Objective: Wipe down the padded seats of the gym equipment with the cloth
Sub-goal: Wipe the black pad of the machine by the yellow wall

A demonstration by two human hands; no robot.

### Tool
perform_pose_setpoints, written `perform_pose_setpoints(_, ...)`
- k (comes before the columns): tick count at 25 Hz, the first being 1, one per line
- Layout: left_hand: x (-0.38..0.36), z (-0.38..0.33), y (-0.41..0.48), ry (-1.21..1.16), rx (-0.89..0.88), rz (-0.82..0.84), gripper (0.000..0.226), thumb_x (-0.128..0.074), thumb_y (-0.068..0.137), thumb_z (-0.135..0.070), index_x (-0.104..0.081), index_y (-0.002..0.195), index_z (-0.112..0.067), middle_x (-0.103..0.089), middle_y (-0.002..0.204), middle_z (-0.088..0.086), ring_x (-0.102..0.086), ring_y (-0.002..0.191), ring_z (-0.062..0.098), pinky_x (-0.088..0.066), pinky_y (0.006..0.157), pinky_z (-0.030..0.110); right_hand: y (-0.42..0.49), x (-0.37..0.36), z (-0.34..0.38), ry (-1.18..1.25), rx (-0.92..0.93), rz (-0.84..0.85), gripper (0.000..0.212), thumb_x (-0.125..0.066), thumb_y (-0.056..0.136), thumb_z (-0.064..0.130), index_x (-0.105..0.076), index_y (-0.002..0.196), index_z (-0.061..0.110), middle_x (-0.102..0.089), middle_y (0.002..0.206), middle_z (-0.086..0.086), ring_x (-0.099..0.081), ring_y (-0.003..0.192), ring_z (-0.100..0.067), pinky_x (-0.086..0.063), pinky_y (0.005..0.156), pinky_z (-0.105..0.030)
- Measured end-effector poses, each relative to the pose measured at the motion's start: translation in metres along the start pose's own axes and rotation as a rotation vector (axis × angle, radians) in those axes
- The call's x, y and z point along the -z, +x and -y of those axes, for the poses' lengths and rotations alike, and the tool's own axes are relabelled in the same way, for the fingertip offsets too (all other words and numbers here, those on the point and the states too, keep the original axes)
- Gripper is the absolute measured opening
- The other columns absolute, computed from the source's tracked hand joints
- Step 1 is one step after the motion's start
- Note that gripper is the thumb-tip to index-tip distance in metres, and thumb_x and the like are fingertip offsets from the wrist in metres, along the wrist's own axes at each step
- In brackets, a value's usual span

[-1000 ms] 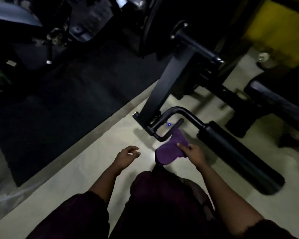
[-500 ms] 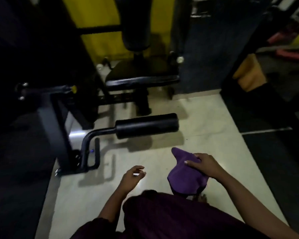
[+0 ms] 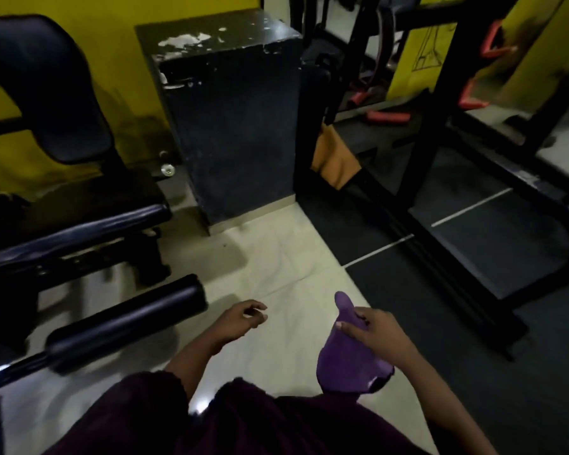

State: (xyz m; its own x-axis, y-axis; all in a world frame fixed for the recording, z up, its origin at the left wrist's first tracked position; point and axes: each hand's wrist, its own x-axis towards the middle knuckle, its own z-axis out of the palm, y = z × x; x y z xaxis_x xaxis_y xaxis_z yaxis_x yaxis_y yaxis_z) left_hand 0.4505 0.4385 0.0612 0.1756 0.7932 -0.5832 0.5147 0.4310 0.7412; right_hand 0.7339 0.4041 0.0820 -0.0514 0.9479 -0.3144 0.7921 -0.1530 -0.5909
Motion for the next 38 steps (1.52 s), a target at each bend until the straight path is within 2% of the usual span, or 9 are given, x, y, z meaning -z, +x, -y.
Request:
perform_pose_setpoints(6, 0.003, -0.041, 0.085, 0.127, -0.001, 0.027, 0.013, -0.061, 0.089, -0.027, -0.059, 0.101, -0.029, -0.061, 0.101, -0.005, -0.058, 0.101, 0.015, -0.044, 0.087, 0.026, 0.085, 0.054, -0.035, 0.053, 0.023, 0.031, 0.041, -0.063, 0.083, 0.043, -0.059, 0.073, 0.003, -0.063, 0.069, -0.011, -0.06, 0.067, -0.02, -0.039, 0.059, -0.023)
perform_pose_setpoints(12, 0.078, -0.062, 0.176, -0.082, 0.113, -0.184, 0.011, -0.061, 0.09, -0.021, -0.06, 0.093, -0.031, -0.061, 0.097, -0.001, -0.056, 0.095, 0.016, -0.041, 0.069, 0.021, 0.263, 0.081, 0.03, 0.009, 0.206, 0.174, 0.046, -0.059, 0.077, 0.06, -0.054, 0.062, 0.017, -0.059, 0.063, 0.001, -0.058, 0.068, -0.015, -0.037, 0.059, -0.016)
perform_pose_setpoints(15, 0.13, -0.091, 0.211, -0.194, 0.15, -0.322, 0.015, -0.059, 0.091, -0.015, -0.06, 0.105, -0.019, -0.06, 0.1, 0.005, -0.054, 0.093, 0.015, -0.04, 0.065, 0.016, 0.355, 0.096, 0.091, -0.12, 0.348, 0.252, 0.076, -0.041, 0.064, 0.083, -0.063, 0.08, 0.011, -0.066, 0.075, -0.006, -0.062, 0.074, -0.02, -0.047, 0.071, -0.033)
perform_pose_setpoints(19, 0.202, -0.106, 0.225, -0.39, 0.17, -0.552, 0.022, -0.057, 0.091, -0.008, -0.059, 0.112, -0.012, -0.059, 0.112, 0.008, -0.055, 0.097, 0.018, -0.041, 0.063, 0.008, 0.446, 0.101, 0.207, -0.224, 0.599, 0.434, 0.032, -0.057, 0.084, 0.05, -0.06, 0.081, 0.018, -0.062, 0.079, 0.0, -0.056, 0.074, -0.017, -0.04, 0.069, -0.031)
perform_pose_setpoints(22, 0.243, -0.102, 0.207, -0.473, 0.122, -0.773, 0.02, -0.06, 0.089, -0.011, -0.06, 0.1, -0.027, -0.064, 0.106, 0.005, -0.061, 0.098, 0.011, -0.045, 0.073, 0.012, 0.484, 0.094, 0.295, -0.116, 0.716, 0.582, 0.031, -0.057, 0.086, 0.045, -0.065, 0.089, 0.015, -0.068, 0.086, -0.004, -0.063, 0.082, -0.018, -0.048, 0.075, -0.034)
perform_pose_setpoints(27, 0.314, -0.084, 0.188, -0.545, 0.123, -1.148, 0.022, -0.066, 0.086, -0.018, -0.063, 0.102, -0.032, -0.07, 0.093, -0.02, -0.062, 0.088, -0.002, -0.047, 0.076, 0.011, 0.536, 0.043, 0.445, 0.258, 0.727, 1.016, 0.015, -0.056, 0.09, 0.023, -0.068, 0.098, 0.02, -0.07, 0.09, 0.006, -0.064, 0.08, 0.0, -0.049, 0.071, -0.01)
perform_pose_setpoints(32, 0.379, -0.095, 0.175, -0.695, 0.242, -1.424, 0.02, -0.058, 0.09, -0.014, -0.06, 0.103, -0.027, -0.066, 0.101, -0.007, -0.063, 0.081, -0.004, -0.047, 0.07, 0.006, 0.561, -0.03, 0.548, 0.368, 0.601, 1.291, 0.032, -0.062, 0.079, 0.033, -0.067, 0.104, 0.014, -0.073, 0.101, -0.004, -0.066, 0.092, -0.015, -0.051, 0.08, -0.027)
perform_pose_setpoints(36, 0.409, -0.094, 0.162, -1.104, 0.31, -1.69, 0.01, -0.056, 0.092, -0.031, -0.06, 0.098, -0.024, -0.066, 0.089, 0.006, -0.061, 0.085, 0.02, -0.048, 0.085, 0.031, 0.557, -0.079, 0.615, 0.341, 0.604, 1.441, 0.031, -0.058, 0.085, 0.032, -0.065, 0.105, 0.01, -0.071, 0.102, -0.011, -0.065, 0.093, -0.02, -0.049, 0.083, -0.031)
perform_pose_setpoints(38, 0.42, -0.094, 0.154, -1.247, 0.391, -1.648, 0.038, -0.05, 0.09, -0.049, -0.061, 0.104, -0.015, -0.066, 0.082, 0.004, -0.06, 0.086, 0.022, -0.043, 0.094, 0.04, 0.546, -0.094, 0.636, 0.354, 0.624, 1.467, 0.024, -0.055, 0.09, 0.027, -0.064, 0.104, 0.009, -0.07, 0.105, -0.015, -0.065, 0.096, -0.022, -0.049, 0.088, -0.034)
